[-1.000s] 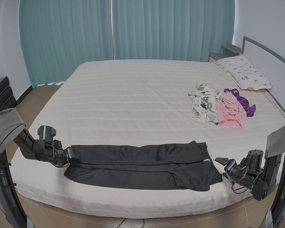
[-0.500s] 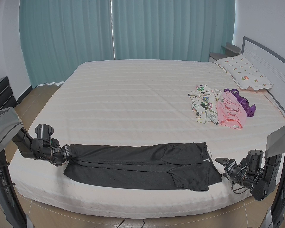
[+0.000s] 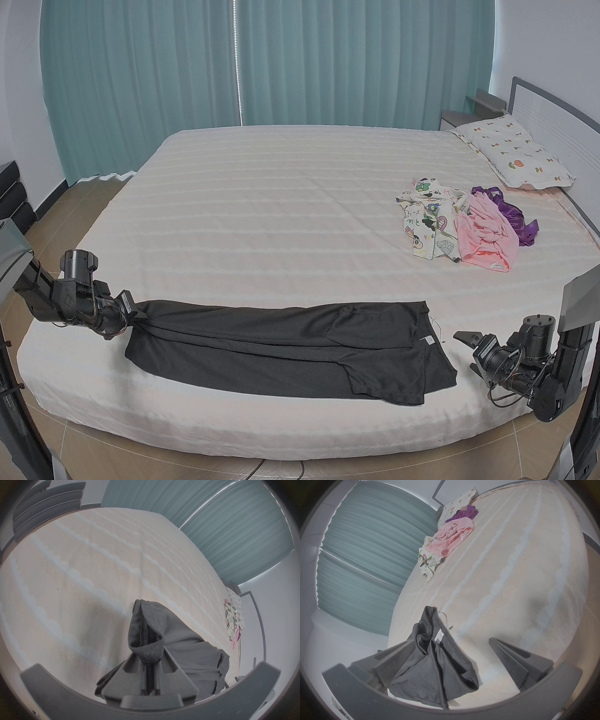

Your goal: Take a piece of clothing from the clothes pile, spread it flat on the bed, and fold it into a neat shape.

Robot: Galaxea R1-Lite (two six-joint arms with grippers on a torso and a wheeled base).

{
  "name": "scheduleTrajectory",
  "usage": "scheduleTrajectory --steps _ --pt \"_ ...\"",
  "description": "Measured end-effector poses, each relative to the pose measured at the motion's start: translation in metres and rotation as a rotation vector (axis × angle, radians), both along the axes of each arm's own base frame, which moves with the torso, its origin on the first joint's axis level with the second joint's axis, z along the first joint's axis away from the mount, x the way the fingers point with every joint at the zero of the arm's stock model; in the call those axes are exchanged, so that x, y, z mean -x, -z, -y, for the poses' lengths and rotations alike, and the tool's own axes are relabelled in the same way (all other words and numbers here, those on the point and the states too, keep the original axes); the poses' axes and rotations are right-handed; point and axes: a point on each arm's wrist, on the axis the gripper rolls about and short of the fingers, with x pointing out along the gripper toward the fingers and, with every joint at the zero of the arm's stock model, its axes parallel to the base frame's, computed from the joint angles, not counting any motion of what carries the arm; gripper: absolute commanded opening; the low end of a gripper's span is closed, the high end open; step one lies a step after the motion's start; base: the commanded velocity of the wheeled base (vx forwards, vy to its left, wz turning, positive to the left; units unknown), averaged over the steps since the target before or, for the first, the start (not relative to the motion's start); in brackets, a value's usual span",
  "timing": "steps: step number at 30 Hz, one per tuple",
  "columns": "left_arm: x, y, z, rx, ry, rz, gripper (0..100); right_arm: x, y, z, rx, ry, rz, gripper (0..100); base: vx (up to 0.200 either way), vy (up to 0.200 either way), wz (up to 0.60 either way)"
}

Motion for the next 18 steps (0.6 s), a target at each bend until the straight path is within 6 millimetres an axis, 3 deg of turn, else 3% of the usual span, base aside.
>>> scheduleTrajectory --steps 11,18 --pt "0.000 -0.014 -0.010 0.064 0.013 -0.026 0 0.000 0.000 0.000 0.000 0.002 0.001 100 0.000 0.000 0.00" --pt "0.003 -0.017 0.017 0.081 0.055 -0.050 0 0.000 0.000 0.000 0.000 0.002 0.000 100 0.000 0.000 0.00"
